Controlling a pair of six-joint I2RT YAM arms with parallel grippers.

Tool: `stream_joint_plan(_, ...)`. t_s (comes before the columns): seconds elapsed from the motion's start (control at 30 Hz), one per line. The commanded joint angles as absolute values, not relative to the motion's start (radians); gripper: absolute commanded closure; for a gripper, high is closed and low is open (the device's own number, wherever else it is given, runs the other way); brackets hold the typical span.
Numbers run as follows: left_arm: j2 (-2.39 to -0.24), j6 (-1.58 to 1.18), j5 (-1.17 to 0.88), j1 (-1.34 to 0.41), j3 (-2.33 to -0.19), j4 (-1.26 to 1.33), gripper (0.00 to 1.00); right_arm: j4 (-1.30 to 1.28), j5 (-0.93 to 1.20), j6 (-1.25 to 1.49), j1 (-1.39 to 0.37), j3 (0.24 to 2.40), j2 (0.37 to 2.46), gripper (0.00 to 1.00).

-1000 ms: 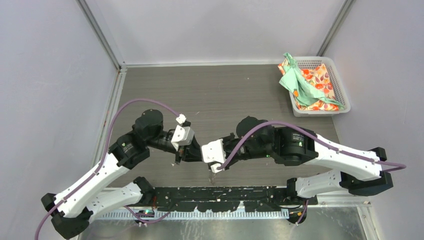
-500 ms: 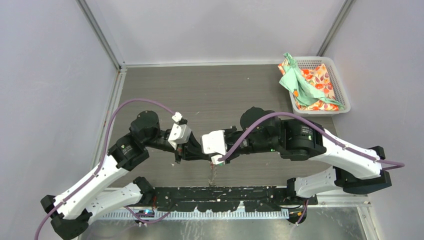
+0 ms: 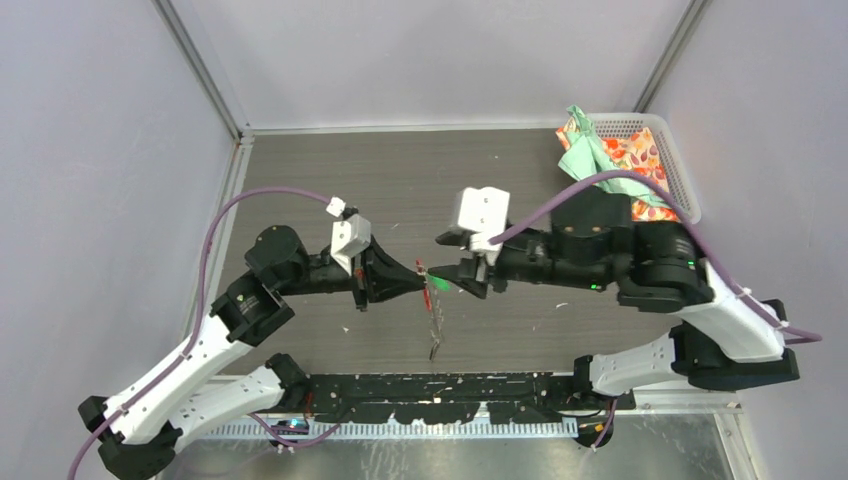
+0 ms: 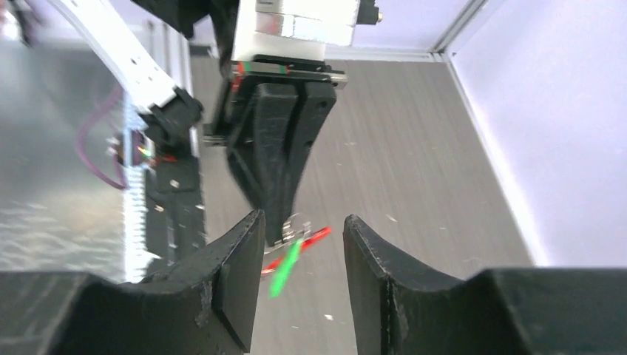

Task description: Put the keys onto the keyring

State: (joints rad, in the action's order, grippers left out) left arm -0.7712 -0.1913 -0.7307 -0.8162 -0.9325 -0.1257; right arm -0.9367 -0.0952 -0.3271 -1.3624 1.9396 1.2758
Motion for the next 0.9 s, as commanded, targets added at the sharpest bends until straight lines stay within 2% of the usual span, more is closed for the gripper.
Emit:
stream_joint_plan(0.0, -0.737, -0.352, -0.55, -0.816, -0.944, -0.024, 1.0, -0.906, -0.046, -0.055, -1.359, 1.967, 1.213, 0.52)
stream_joint_plan(0.13, -0.725, -0.385, -0.479, -0.816, -0.957, -0.017, 1.0, -0.881, 0.05, 0.109, -1.345, 1.929, 1.186, 0.57)
stream_joint_plan(0.27, -0.714, -0.405, -0.538, -0.815, -0.964, -0.005, 1.0, -0.864, 0.129, 0.187, -1.304, 1.886, 1.184, 0.48)
stream_joint_plan(0.43, -0.699, -0.382, -0.603, -0.813, -0.974, 0.011, 1.0, -0.775, 0.446, 0.341, -1.059, 1.839, 1.212, 0.47)
stream_joint_plan(0.57, -0.685, -0.354, -0.637, -0.809, -0.97, 0.003, 1.0, -0.736, 0.606, 0.382, -0.984, 1.822, 1.256, 0.5)
stream_joint_plan(0.73, -0.677, -0.326, -0.658, -0.807, -0.97, -0.021, 1.0, -0.793, 0.673, 0.371, -0.971, 1.86, 1.301, 0.52)
stream_joint_plan(0.87, -0.678, -0.314, -0.654, -0.807, -0.967, -0.026, 1.0, -0.807, 0.609, 0.354, -0.959, 1.859, 1.266, 0.53)
